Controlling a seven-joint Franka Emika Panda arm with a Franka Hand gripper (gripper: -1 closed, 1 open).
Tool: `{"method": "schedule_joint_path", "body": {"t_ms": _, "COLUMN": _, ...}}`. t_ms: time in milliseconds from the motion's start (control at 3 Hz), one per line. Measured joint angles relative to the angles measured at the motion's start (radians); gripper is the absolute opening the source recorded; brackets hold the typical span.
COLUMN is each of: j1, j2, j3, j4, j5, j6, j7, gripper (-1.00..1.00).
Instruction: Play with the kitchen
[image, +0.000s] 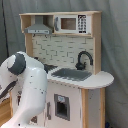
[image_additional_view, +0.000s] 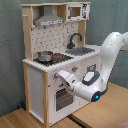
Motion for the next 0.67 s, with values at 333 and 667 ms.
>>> {"method": "schedule_joint_path", "body": {"t_ms": 333, "j1": 0.034, "j2": 0.0, "j3": 0.033, "j4": -0.014, "j5": 0.008, "j6": -0.086, "j7": -0.027, "gripper": 1.0}}
{"method": "schedule_joint_path", "body": {"t_ms": 667, "j1": 0.035, "j2": 0.0, "j3": 0.068, "j4": -0.065, "j5": 0.036, "j6": -0.163, "j7": -0.029, "gripper": 1.0}}
